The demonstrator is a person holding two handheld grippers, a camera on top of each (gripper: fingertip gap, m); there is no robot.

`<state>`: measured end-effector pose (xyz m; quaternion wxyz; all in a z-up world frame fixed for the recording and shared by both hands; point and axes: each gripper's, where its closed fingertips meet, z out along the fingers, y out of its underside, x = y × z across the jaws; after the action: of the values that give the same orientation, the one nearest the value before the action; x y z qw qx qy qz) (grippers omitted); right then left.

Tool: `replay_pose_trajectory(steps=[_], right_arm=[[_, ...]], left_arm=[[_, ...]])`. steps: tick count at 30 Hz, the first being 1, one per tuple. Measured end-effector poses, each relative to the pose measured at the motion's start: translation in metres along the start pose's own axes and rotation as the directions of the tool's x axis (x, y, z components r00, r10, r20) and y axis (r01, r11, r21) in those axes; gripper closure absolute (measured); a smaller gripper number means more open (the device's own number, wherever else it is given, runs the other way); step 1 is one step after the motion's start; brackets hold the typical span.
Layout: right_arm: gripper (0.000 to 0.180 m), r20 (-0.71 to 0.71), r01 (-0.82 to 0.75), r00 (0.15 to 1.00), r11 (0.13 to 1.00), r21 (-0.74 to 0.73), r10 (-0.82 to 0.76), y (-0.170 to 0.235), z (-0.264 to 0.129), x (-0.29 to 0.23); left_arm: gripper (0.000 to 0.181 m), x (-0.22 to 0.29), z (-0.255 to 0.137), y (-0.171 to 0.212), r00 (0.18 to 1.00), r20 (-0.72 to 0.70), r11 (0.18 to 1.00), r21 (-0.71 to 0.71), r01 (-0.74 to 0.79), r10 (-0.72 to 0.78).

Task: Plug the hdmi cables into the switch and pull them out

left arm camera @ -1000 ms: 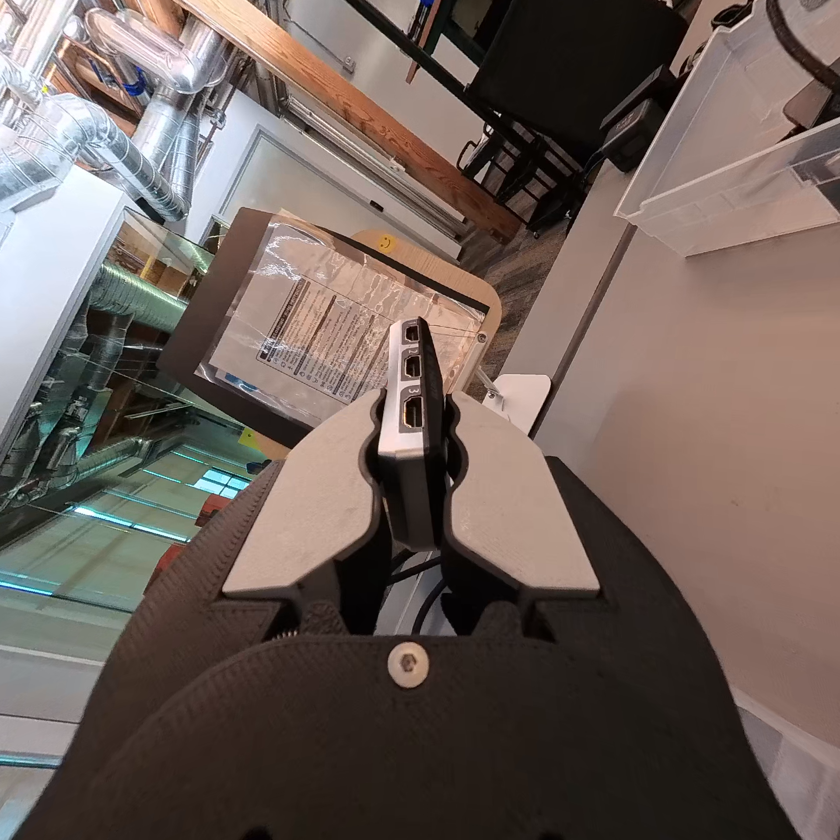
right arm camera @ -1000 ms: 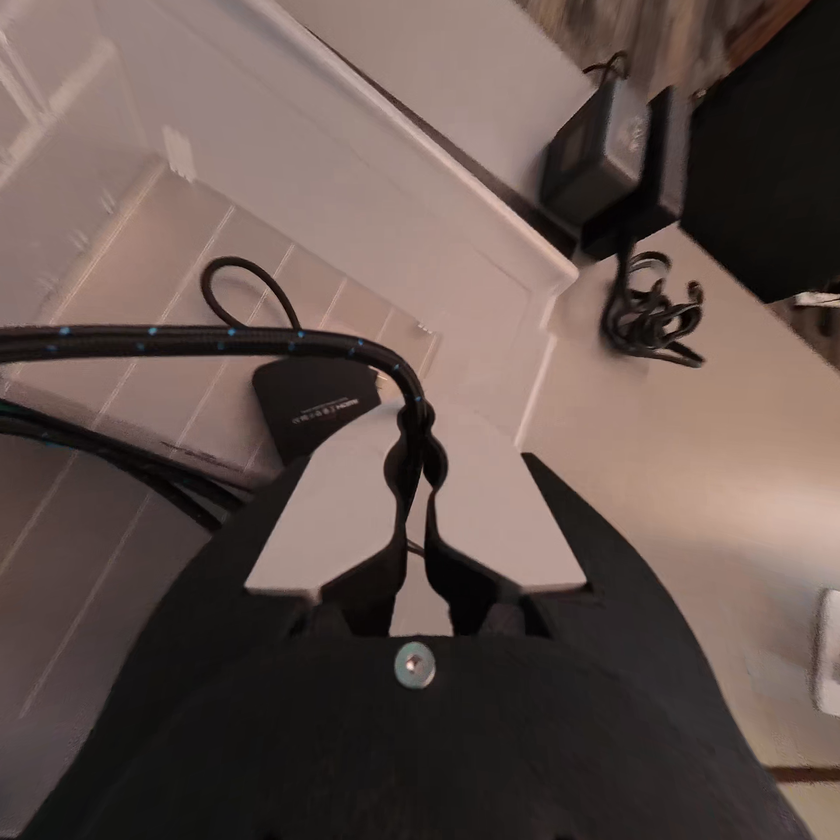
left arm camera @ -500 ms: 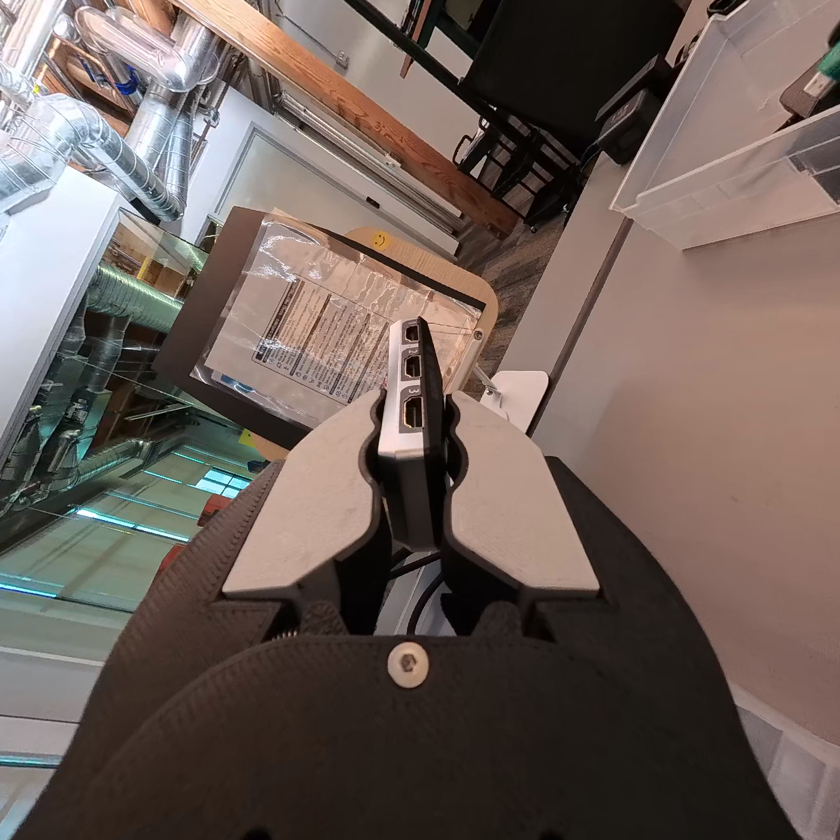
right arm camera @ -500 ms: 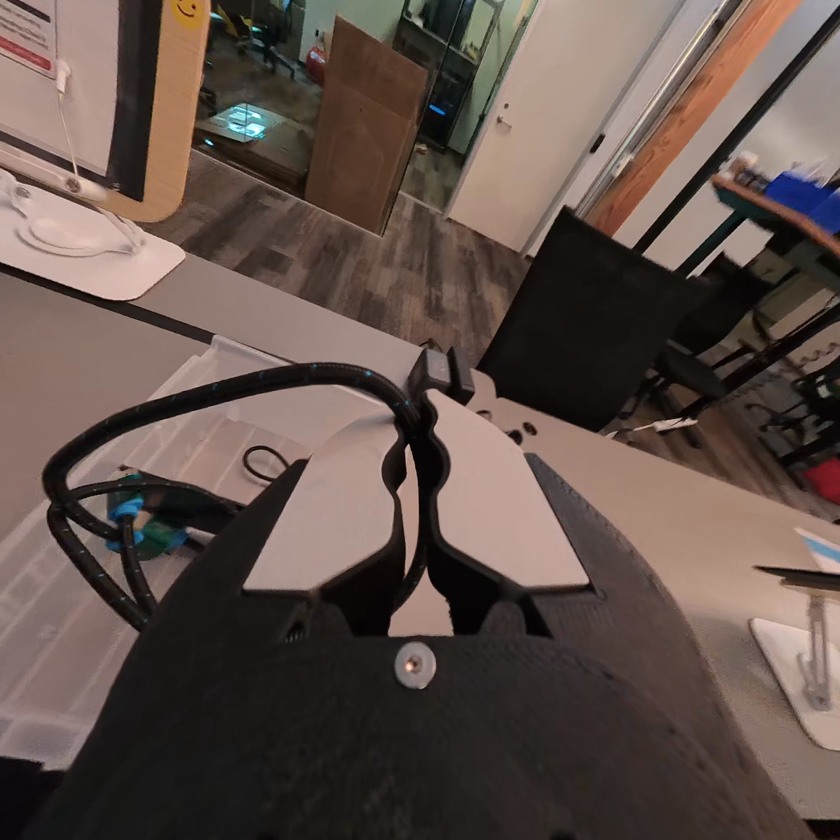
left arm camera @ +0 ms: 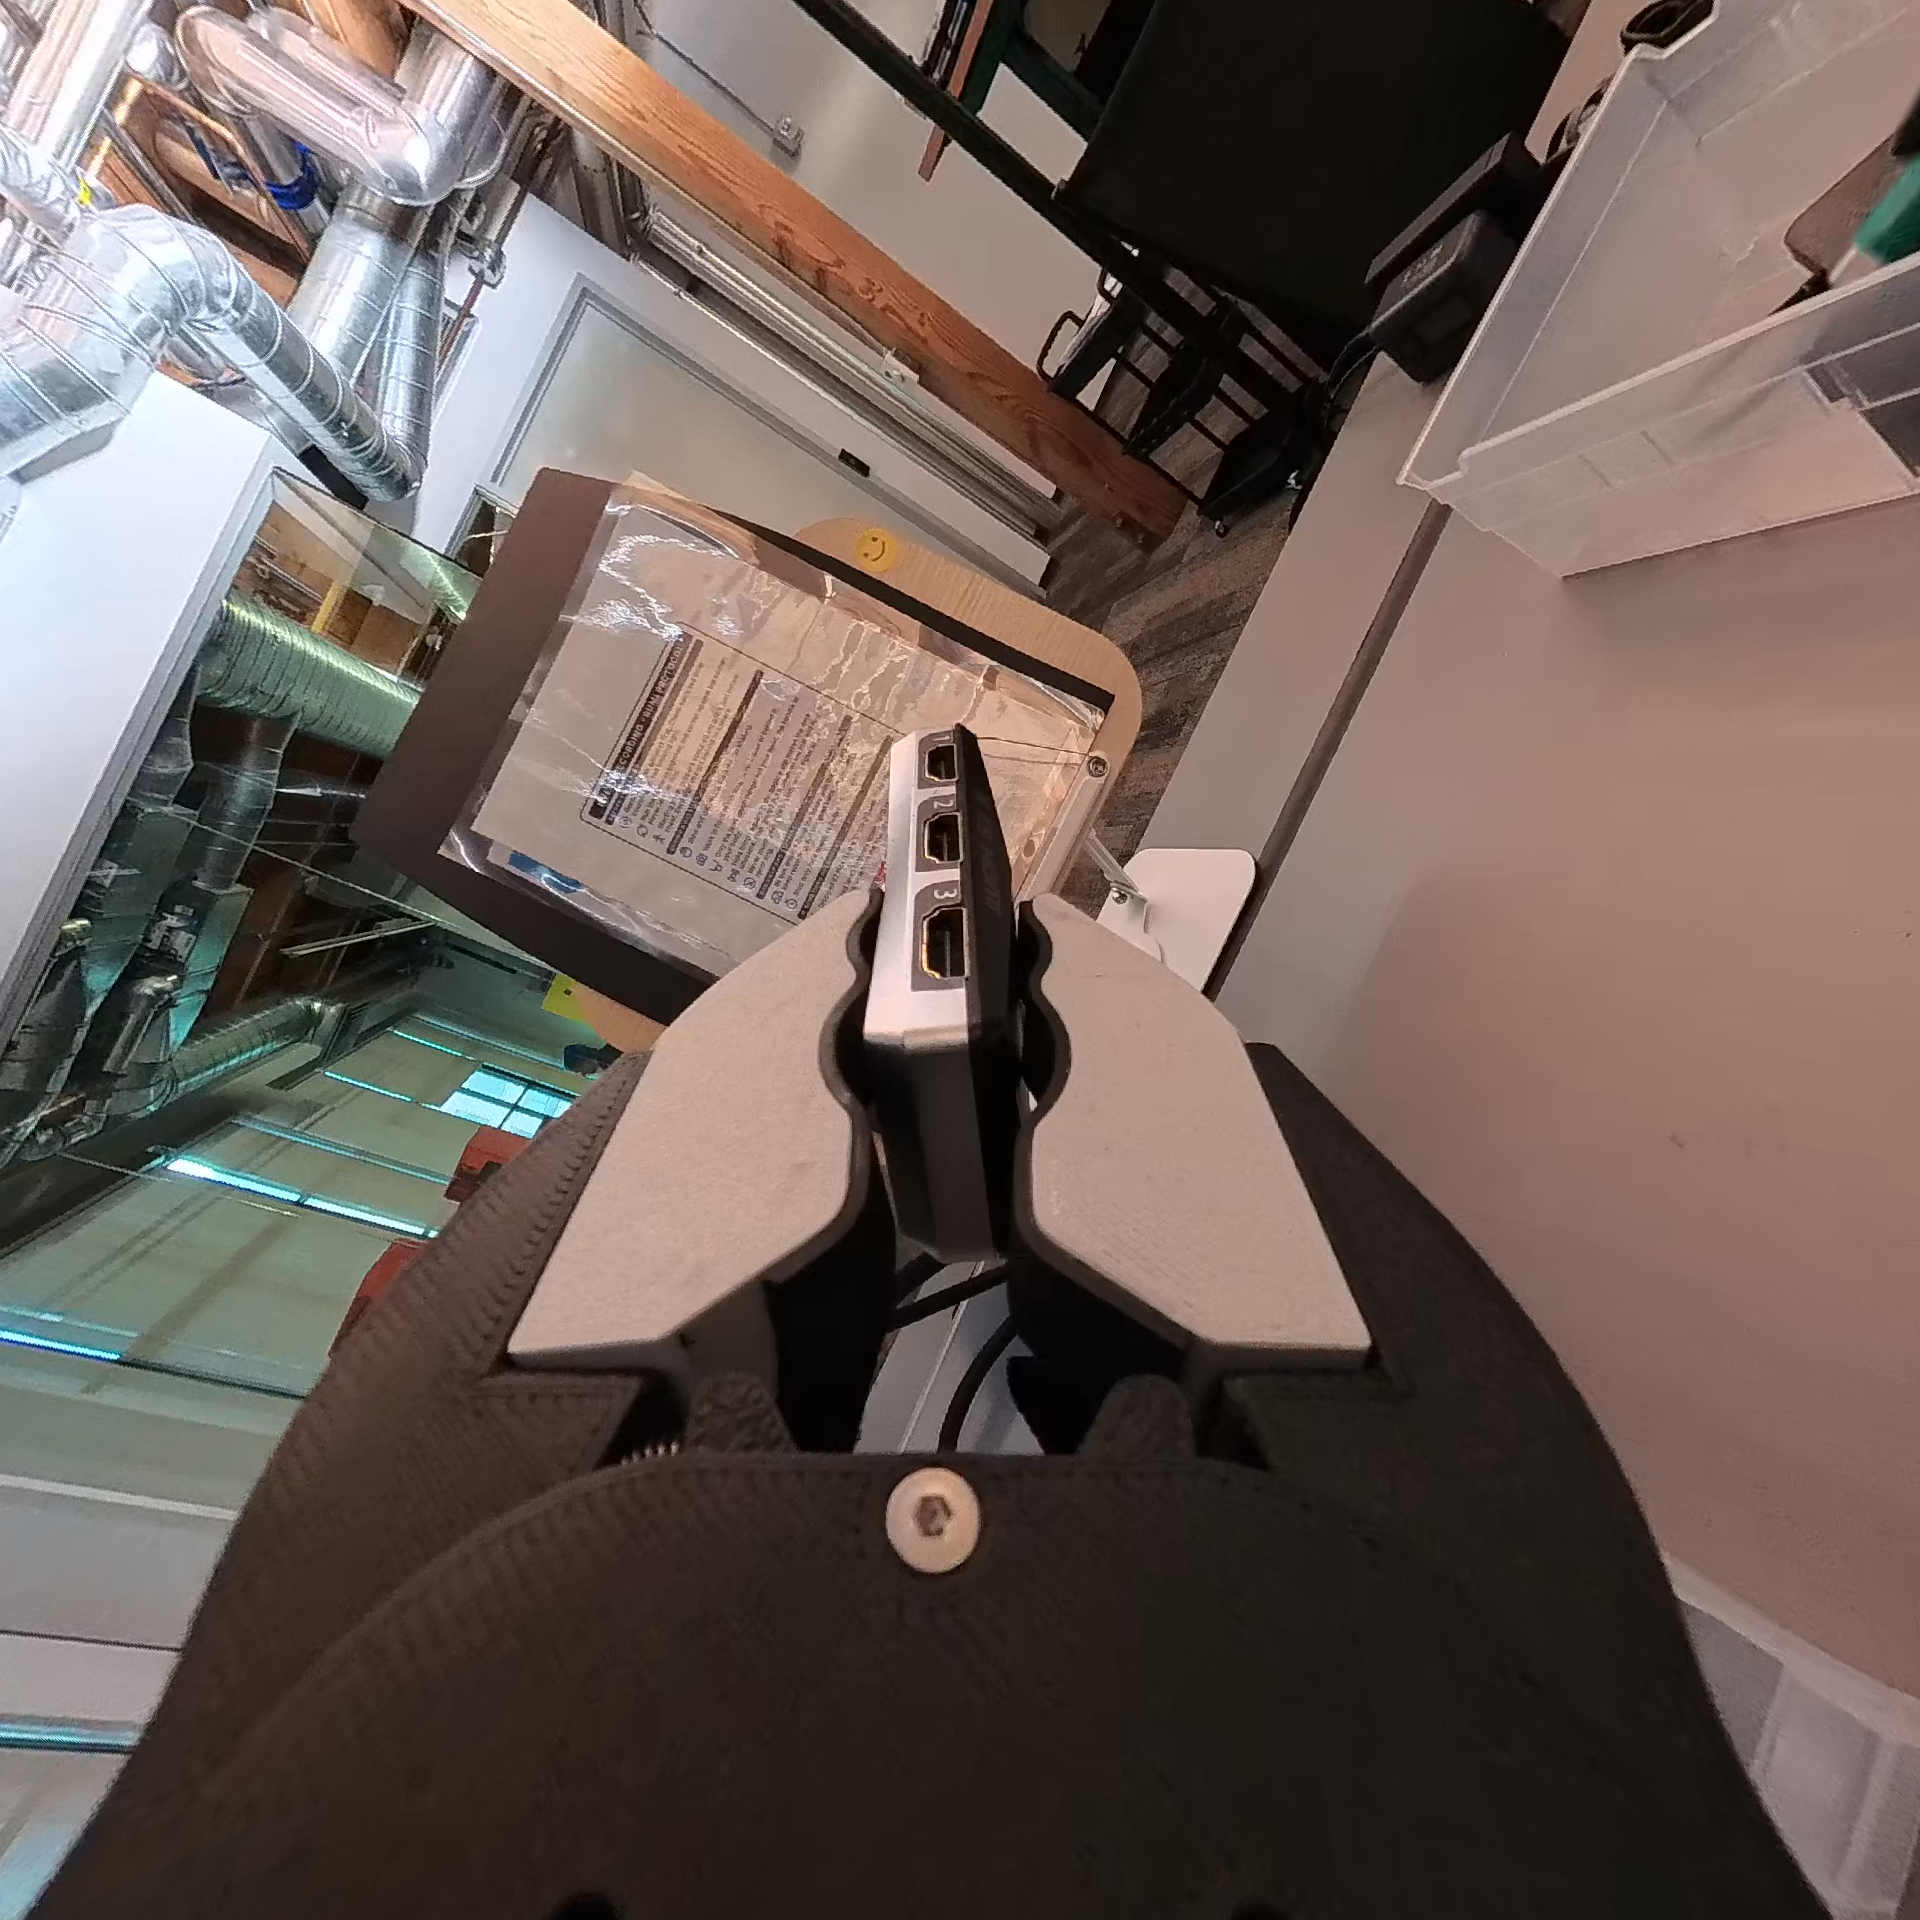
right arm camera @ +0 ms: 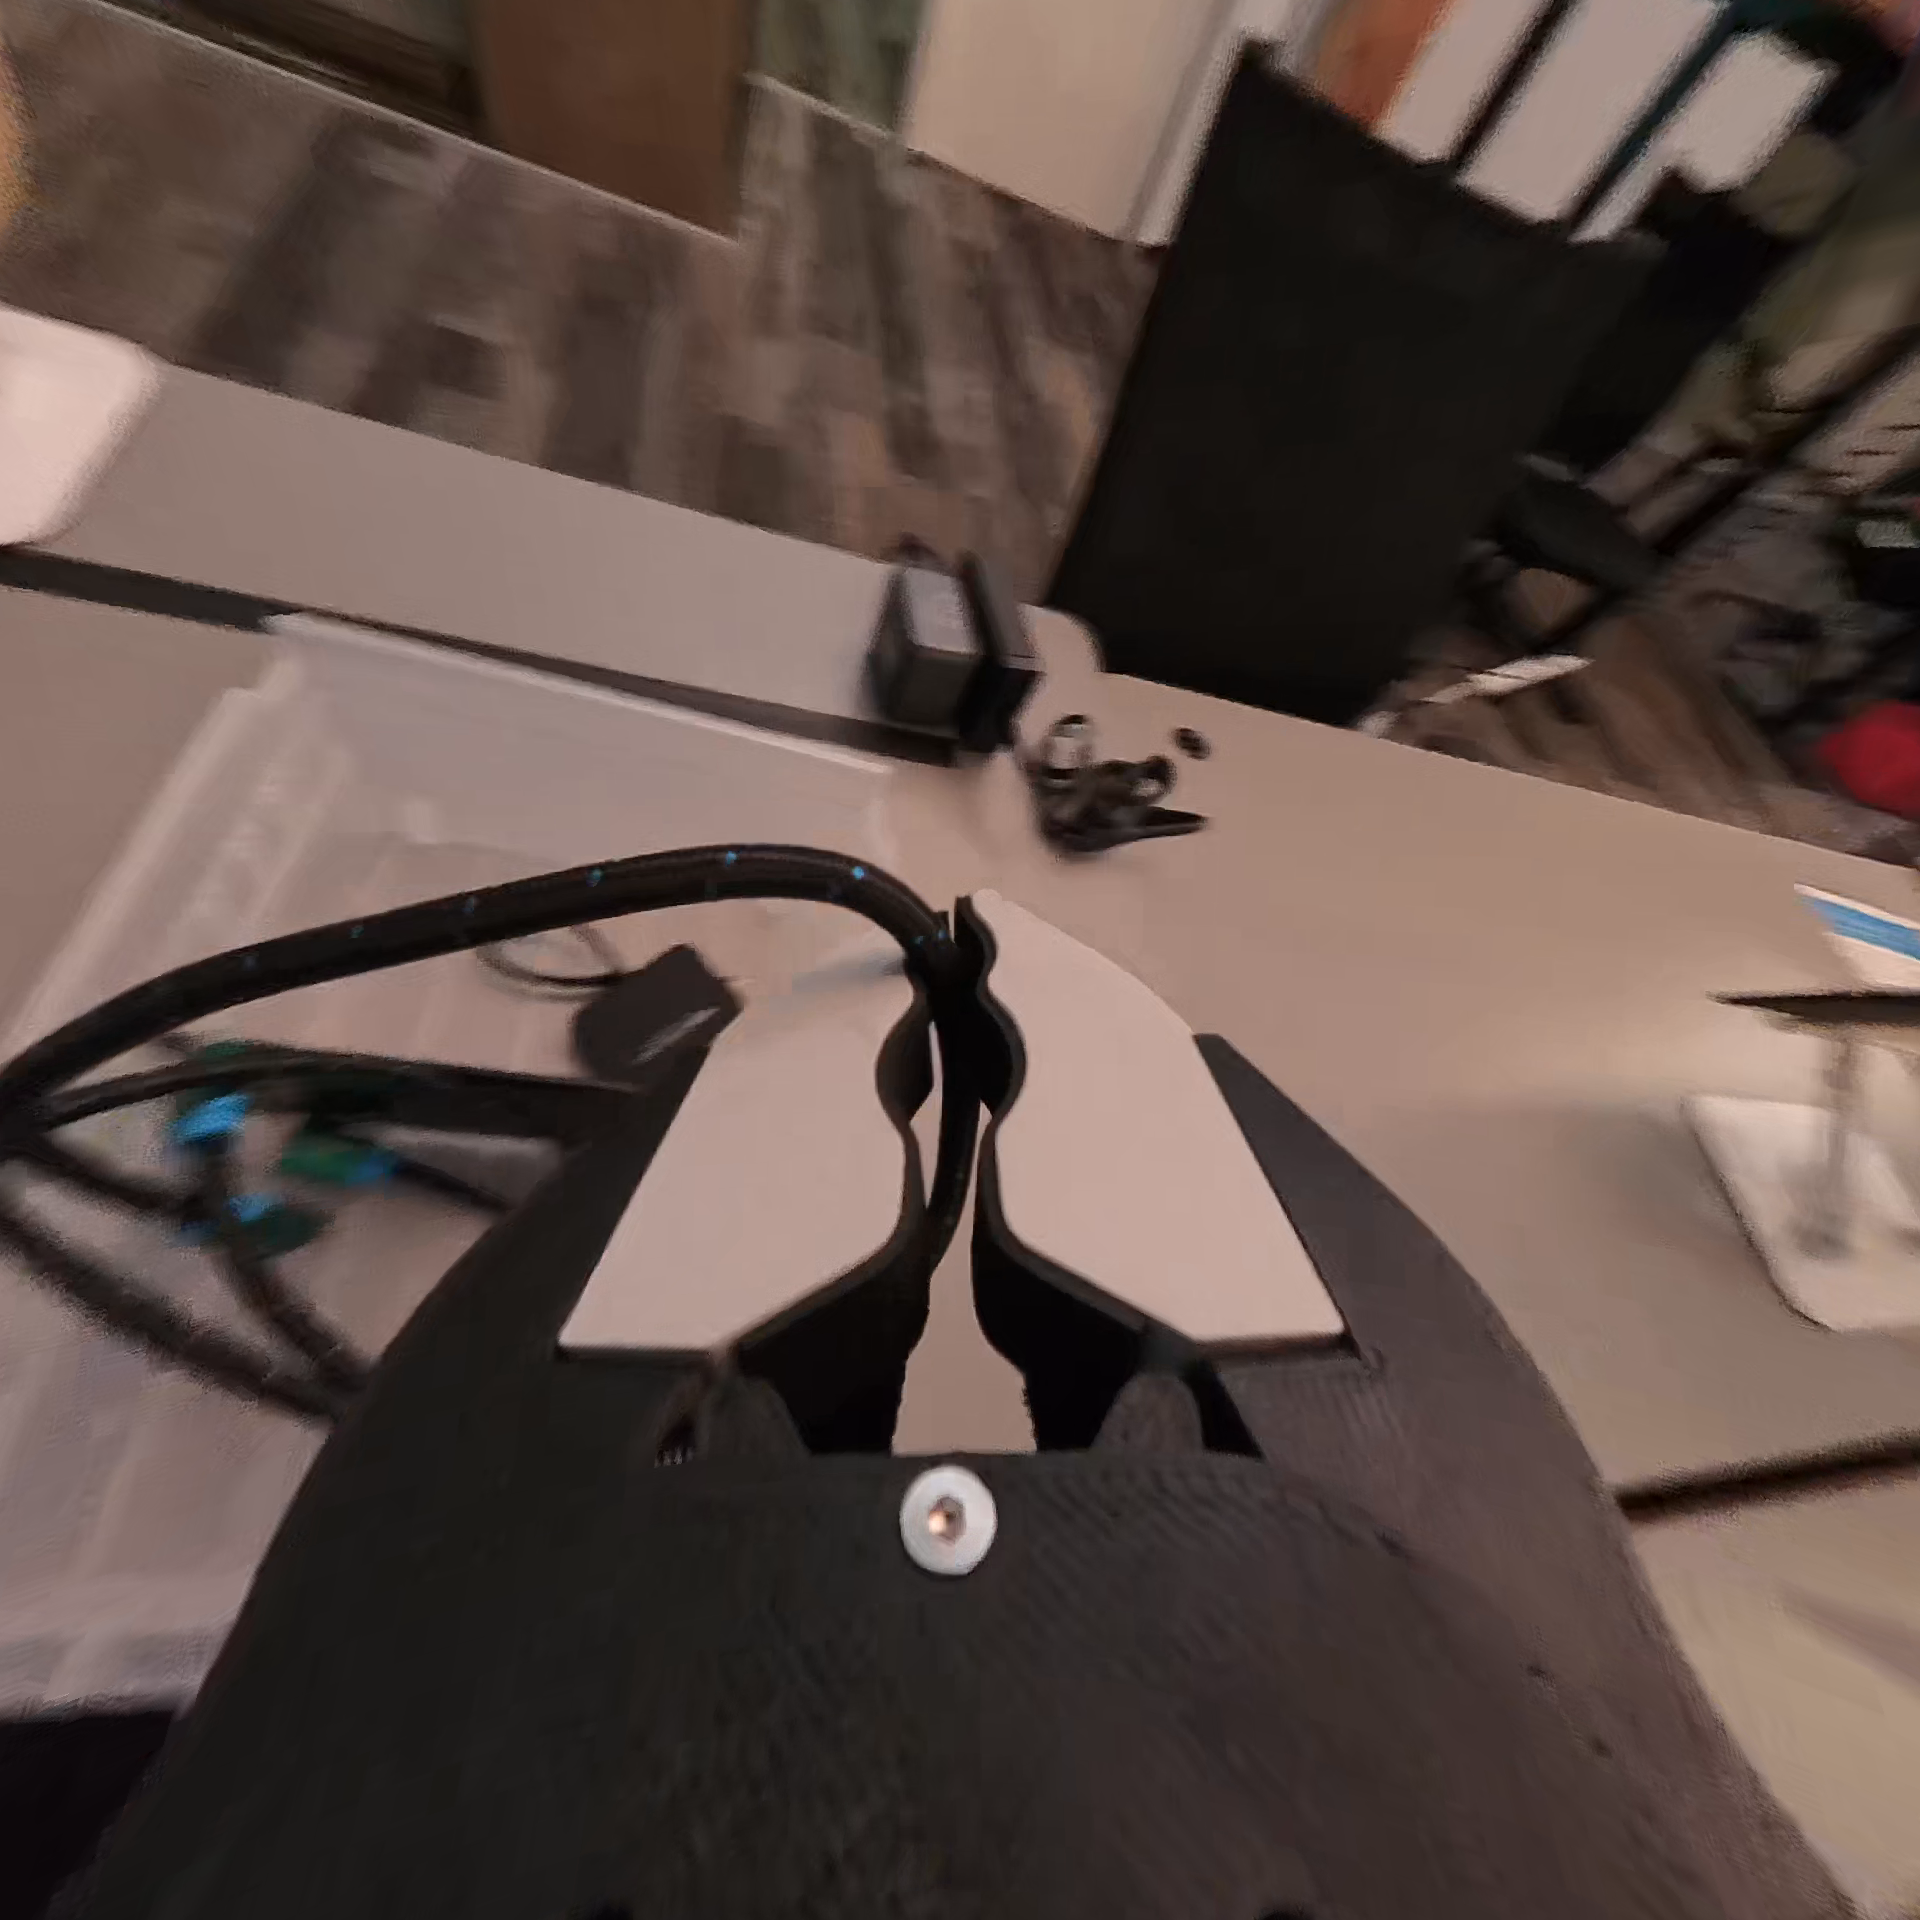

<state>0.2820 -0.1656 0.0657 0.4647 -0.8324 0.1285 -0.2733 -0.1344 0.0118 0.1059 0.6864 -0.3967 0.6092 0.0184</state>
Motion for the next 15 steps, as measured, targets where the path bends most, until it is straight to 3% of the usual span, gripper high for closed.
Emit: replay_pose_trajectory(steps=[3, 6, 9, 12, 15], right_arm=[[0.175, 0.173, -0.061, 0.983, 0.998, -0.020, 0.063, -0.001, -0.003, -0.027], [0.175, 0.098, -0.079, 0.992, 0.995, 0.058, 0.073, -0.018, -0.010, -0.019], [0.174, 0.199, -0.135, 0.973, 0.988, 0.068, 0.119, -0.025, -0.015, -0.036], [0.173, 0.367, -0.246, 0.905, 0.968, 0.041, 0.214, -0.024, -0.004, -0.057], [0.174, 0.573, -0.389, 0.782, 0.911, 0.139, 0.247, -0.039, 0.011, -0.073]], left_arm=[[0.159, 0.001, 0.000, -0.001, 1.000, -0.002, 1.000, 0.000, -0.004, 0.004], [0.159, 0.002, 0.000, -0.001, 1.000, -0.003, 1.000, -0.003, -0.010, 0.010], [0.159, 0.002, 0.000, -0.002, 1.000, -0.003, 1.000, 0.000, -0.006, 0.006], [0.159, 0.002, 0.000, -0.002, 1.000, -0.004, 1.000, 0.002, -0.006, 0.006], [0.159, 0.004, 0.000, -0.003, 1.000, -0.007, 1.000, 0.002, -0.013, 0.013]])
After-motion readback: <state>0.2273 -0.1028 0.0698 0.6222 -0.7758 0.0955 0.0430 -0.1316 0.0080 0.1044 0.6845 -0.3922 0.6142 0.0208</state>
